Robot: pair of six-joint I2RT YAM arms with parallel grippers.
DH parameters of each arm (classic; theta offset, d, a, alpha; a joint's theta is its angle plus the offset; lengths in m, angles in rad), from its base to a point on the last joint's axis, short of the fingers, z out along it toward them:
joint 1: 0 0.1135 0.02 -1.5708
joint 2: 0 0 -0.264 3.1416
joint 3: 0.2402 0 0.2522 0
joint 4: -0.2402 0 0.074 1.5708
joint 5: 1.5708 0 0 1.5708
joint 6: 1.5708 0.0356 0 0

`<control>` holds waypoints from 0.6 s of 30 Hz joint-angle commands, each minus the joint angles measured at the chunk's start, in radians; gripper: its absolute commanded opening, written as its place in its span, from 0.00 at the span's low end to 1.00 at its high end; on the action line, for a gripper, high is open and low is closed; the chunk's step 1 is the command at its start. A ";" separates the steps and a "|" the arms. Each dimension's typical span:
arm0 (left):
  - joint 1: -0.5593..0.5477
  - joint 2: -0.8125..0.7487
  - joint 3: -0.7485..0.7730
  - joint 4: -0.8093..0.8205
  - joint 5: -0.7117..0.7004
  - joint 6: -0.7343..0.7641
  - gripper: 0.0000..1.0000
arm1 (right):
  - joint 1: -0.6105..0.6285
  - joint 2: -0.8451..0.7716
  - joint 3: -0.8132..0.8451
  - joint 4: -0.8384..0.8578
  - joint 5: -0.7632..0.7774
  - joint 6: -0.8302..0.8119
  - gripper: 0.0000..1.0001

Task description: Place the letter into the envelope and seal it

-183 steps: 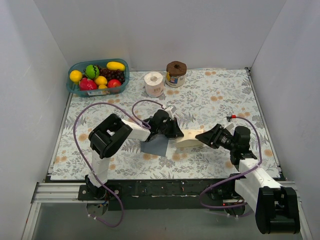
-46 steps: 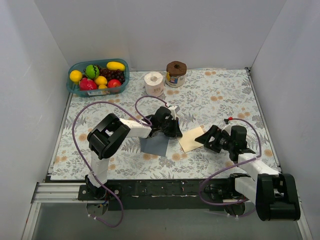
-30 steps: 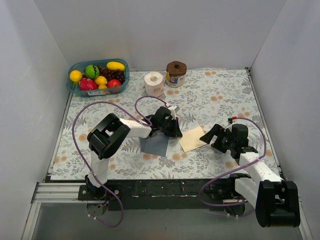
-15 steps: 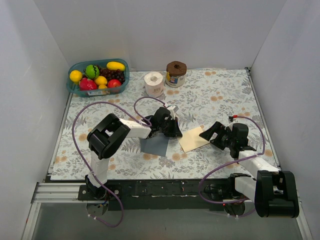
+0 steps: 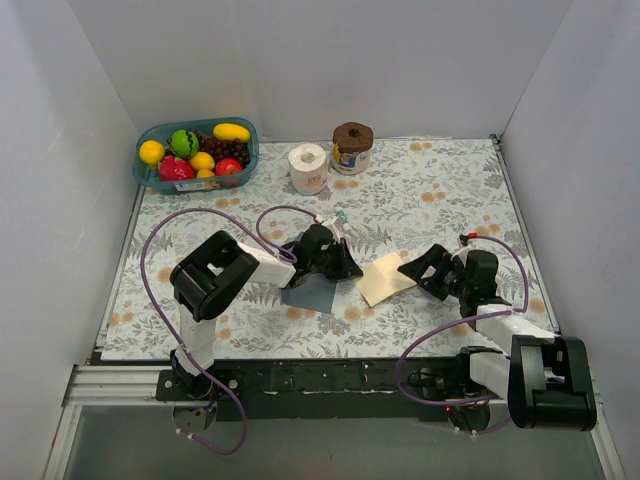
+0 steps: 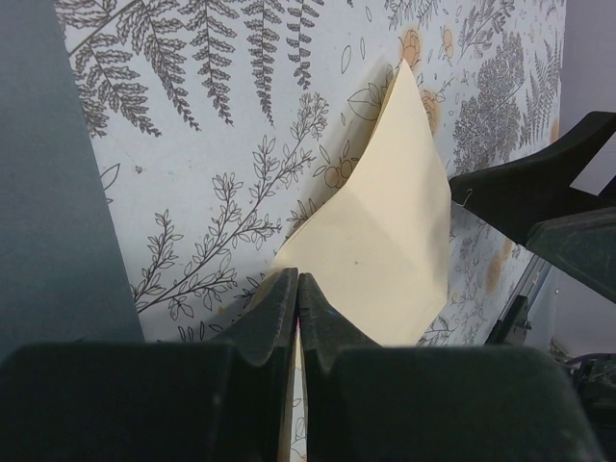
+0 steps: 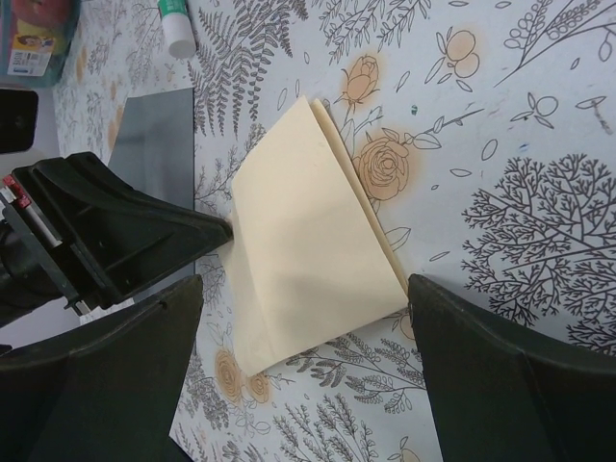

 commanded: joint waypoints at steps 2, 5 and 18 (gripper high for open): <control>-0.018 -0.016 -0.060 -0.106 -0.058 -0.025 0.00 | 0.004 -0.006 -0.047 -0.200 0.036 -0.009 0.95; -0.018 -0.025 -0.072 -0.102 -0.073 -0.036 0.00 | -0.027 -0.046 -0.044 -0.256 0.061 -0.016 0.96; -0.018 -0.025 -0.083 -0.083 -0.090 -0.057 0.00 | -0.036 -0.229 -0.067 -0.401 0.047 -0.006 0.96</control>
